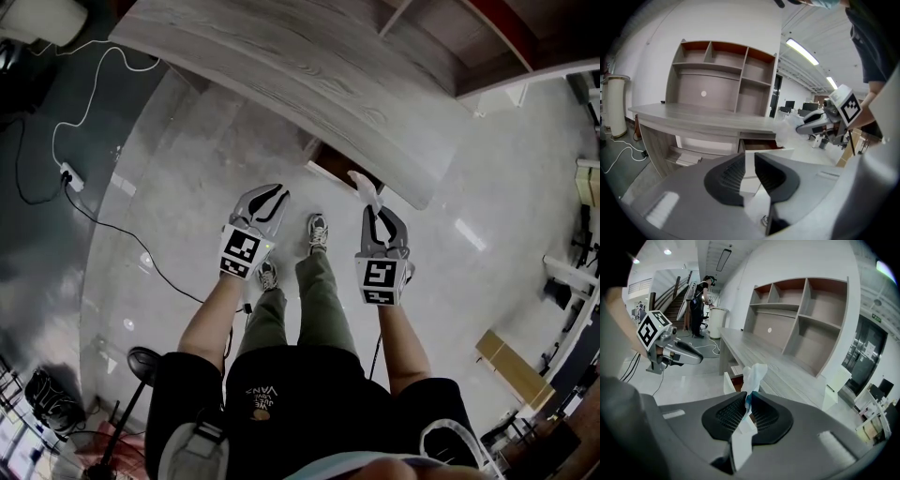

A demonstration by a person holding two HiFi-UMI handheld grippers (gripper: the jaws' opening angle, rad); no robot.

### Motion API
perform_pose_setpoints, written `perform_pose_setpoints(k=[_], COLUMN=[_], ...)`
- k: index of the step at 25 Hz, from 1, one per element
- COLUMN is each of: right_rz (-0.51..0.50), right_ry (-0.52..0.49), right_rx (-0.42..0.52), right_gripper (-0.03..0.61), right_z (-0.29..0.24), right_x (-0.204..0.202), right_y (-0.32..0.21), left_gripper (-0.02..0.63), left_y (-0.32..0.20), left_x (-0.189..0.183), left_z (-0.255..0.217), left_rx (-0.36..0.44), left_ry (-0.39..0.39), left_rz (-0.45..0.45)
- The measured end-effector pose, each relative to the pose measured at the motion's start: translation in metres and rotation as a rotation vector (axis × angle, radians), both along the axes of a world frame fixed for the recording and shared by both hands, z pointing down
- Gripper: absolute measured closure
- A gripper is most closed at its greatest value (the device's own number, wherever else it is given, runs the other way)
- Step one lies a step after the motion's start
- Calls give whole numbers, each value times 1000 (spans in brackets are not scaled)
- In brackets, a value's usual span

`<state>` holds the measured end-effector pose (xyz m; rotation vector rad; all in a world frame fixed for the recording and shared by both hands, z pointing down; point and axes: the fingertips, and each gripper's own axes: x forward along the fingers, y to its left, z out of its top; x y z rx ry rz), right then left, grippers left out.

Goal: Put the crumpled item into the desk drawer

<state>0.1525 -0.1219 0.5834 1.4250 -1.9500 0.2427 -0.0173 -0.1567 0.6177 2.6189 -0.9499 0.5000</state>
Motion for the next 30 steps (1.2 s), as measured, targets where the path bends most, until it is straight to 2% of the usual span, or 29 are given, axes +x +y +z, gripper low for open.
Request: perform_pose_setpoints(k=[12,16,23,30], right_rz=[-37,-48,-86,-110], right_ry=[45,42,30,13], right_rx=[-50,-66,-87,-102], right_gripper=[540,540,540,540], right_z=[32,40,51,60], right_x=[4,6,0,-10], right_y=[-12,-16,-28,-38], left_gripper=[454,449,443,439], left_y=[-17,-19,-29,-34], left_x=[21,30,40,54], left_z=[42,56,76,86], left_rx=[-24,-19,-39,-36], left_ry=[-67,-97,-113,-129], left_rz=[85,117,141,205])
